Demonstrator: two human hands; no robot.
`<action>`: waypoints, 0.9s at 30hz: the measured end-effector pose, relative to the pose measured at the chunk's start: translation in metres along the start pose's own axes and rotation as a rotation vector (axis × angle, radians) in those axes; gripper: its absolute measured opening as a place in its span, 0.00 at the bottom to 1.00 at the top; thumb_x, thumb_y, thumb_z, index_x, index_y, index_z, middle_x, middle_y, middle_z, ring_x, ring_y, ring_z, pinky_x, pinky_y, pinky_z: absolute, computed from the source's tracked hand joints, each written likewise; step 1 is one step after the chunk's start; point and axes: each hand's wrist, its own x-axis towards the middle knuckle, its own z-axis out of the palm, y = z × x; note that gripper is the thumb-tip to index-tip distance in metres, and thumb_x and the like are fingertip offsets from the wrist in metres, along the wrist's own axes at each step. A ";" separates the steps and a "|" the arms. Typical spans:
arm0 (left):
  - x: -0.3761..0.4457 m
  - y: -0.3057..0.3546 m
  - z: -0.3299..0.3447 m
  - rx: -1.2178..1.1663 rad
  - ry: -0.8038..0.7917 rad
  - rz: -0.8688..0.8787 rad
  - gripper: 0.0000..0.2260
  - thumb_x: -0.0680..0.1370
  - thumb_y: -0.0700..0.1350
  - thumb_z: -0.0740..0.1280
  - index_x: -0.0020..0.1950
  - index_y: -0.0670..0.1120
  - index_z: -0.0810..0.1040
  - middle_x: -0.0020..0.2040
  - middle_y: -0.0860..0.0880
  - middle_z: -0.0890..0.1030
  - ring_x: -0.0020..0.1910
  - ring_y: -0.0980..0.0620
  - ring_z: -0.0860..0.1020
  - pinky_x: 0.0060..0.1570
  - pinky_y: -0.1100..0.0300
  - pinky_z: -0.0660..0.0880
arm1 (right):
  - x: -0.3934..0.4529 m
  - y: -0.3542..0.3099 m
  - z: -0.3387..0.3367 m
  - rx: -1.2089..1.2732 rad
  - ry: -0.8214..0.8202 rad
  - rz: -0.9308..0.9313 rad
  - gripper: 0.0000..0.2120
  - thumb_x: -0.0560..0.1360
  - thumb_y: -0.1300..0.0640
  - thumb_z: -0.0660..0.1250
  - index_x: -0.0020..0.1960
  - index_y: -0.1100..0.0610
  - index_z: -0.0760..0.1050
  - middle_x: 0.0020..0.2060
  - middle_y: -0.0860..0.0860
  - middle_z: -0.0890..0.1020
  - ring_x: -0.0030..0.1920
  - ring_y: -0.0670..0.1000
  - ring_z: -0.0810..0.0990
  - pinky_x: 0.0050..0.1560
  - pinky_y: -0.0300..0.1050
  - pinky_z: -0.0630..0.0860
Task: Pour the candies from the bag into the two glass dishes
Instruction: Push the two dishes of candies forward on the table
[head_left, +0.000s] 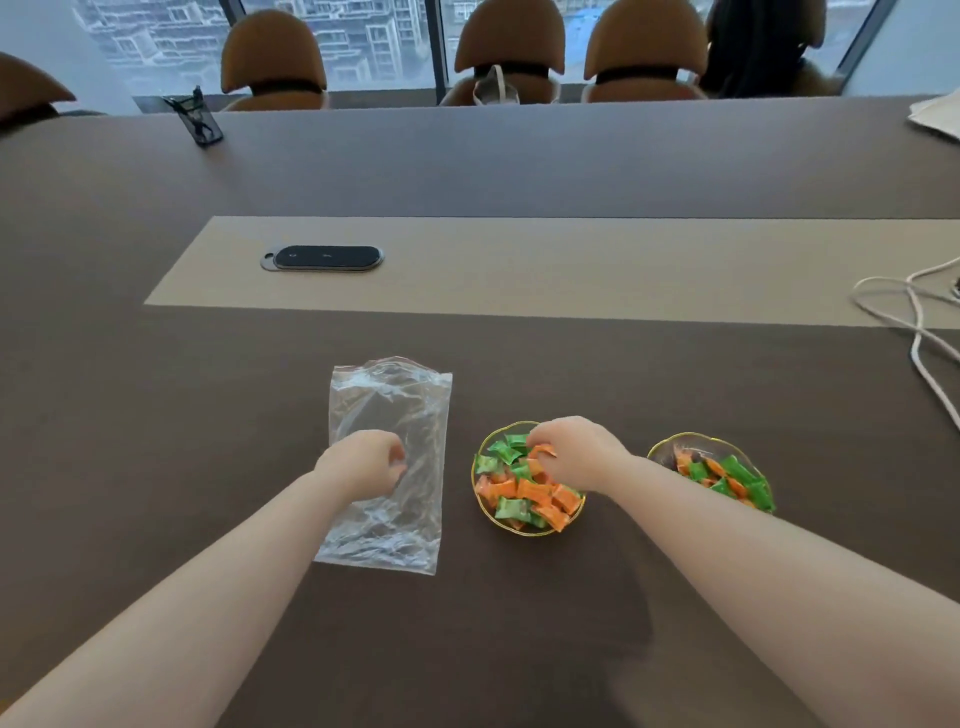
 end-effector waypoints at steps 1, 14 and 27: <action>0.005 0.010 0.000 -0.024 0.000 0.015 0.14 0.77 0.50 0.62 0.60 0.49 0.77 0.60 0.51 0.80 0.59 0.49 0.77 0.56 0.55 0.75 | -0.004 0.014 -0.005 0.014 0.027 0.038 0.16 0.77 0.56 0.57 0.63 0.50 0.74 0.59 0.51 0.80 0.59 0.55 0.77 0.55 0.50 0.77; 0.065 0.105 0.040 -0.120 -0.134 -0.025 0.27 0.77 0.45 0.61 0.75 0.45 0.58 0.68 0.43 0.74 0.63 0.44 0.75 0.58 0.53 0.74 | -0.069 0.178 -0.020 0.148 0.112 0.753 0.24 0.75 0.60 0.56 0.70 0.51 0.64 0.65 0.55 0.73 0.63 0.60 0.72 0.57 0.54 0.75; 0.081 0.105 0.065 -0.286 -0.026 -0.230 0.12 0.74 0.37 0.60 0.51 0.45 0.80 0.50 0.43 0.82 0.44 0.43 0.81 0.43 0.53 0.81 | -0.066 0.219 -0.022 0.722 0.032 0.890 0.08 0.73 0.63 0.65 0.51 0.63 0.75 0.46 0.61 0.80 0.44 0.62 0.83 0.43 0.58 0.83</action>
